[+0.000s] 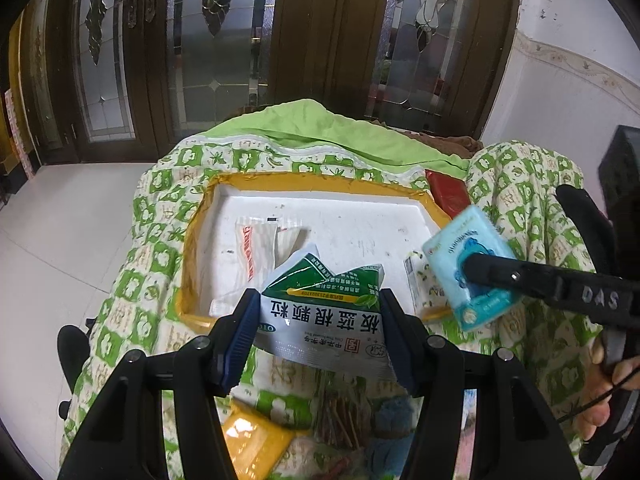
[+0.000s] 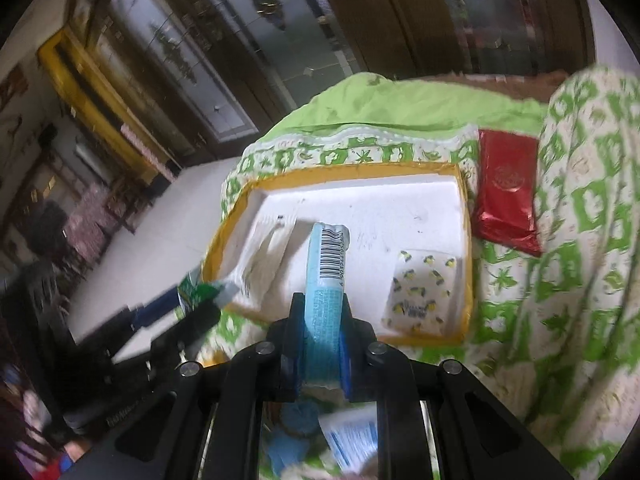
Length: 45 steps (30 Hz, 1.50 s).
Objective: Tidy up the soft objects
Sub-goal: 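Carry sachet and blue pack into the tray and open both grippers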
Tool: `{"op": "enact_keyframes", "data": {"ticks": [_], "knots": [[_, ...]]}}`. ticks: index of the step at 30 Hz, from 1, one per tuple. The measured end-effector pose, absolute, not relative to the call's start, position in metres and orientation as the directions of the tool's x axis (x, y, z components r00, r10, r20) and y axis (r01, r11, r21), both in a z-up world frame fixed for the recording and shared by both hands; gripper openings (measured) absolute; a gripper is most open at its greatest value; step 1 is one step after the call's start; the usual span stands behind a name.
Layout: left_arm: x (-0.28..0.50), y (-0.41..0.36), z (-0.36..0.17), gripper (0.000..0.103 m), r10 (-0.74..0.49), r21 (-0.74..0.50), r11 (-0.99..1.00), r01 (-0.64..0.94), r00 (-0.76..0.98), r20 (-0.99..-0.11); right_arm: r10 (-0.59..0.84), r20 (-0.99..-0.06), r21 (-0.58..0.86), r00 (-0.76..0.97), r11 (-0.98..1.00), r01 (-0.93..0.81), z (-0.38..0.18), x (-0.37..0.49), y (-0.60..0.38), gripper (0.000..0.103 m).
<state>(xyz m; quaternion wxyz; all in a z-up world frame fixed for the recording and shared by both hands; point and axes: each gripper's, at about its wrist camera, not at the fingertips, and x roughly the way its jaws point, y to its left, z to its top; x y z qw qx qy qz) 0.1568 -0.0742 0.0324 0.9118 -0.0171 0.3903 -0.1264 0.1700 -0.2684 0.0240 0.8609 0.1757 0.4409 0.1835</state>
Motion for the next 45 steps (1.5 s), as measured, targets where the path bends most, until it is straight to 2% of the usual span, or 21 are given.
{"op": "enact_keyframes", "data": {"ticks": [5, 15, 21, 30, 36, 37, 42, 45], "knots": [[0.180, -0.078, 0.022, 0.059, -0.248, -0.143, 0.967, 0.212, 0.643, -0.725, 0.486, -0.684, 0.513, 0.543, 0.851, -0.114, 0.008, 0.194, -0.275, 0.015], [0.225, -0.093, -0.004, 0.059, -0.237, -0.136, 0.969, 0.208, 0.610, -0.756, 0.473, -0.725, 0.510, 0.501, 0.857, -0.072, -0.029, 0.221, -0.271, 0.015], [0.232, -0.104, -0.011, 0.060, -0.233, -0.108, 0.965, 0.237, 0.600, -0.766, 0.472, -0.742, 0.498, 0.475, 0.863, -0.081, -0.041, 0.227, -0.259, 0.015], [0.231, -0.095, -0.034, 0.060, -0.183, -0.069, 0.974, 0.214, 0.578, -0.795, 0.557, -0.706, 0.601, 0.437, 0.798, -0.044, -0.065, 0.235, -0.260, 0.015], [0.225, -0.095, -0.035, 0.063, -0.167, -0.039, 0.973, 0.225, 0.585, -0.794, 0.538, -0.719, 0.566, 0.441, 0.821, -0.078, -0.064, 0.234, -0.251, 0.016], [0.225, -0.095, -0.034, 0.066, -0.166, -0.036, 0.973, 0.226, 0.588, -0.791, 0.524, -0.726, 0.550, 0.446, 0.831, -0.083, -0.063, 0.233, -0.250, 0.017], [0.221, -0.089, -0.028, 0.076, -0.162, -0.045, 0.978, 0.204, 0.605, -0.780, 0.467, -0.734, 0.494, 0.492, 0.865, -0.085, -0.054, 0.227, -0.252, 0.048], [0.217, -0.082, -0.023, 0.079, -0.170, -0.065, 0.980, 0.189, 0.616, -0.770, 0.467, -0.717, 0.507, 0.517, 0.859, -0.073, -0.046, 0.222, -0.260, 0.057]]}}
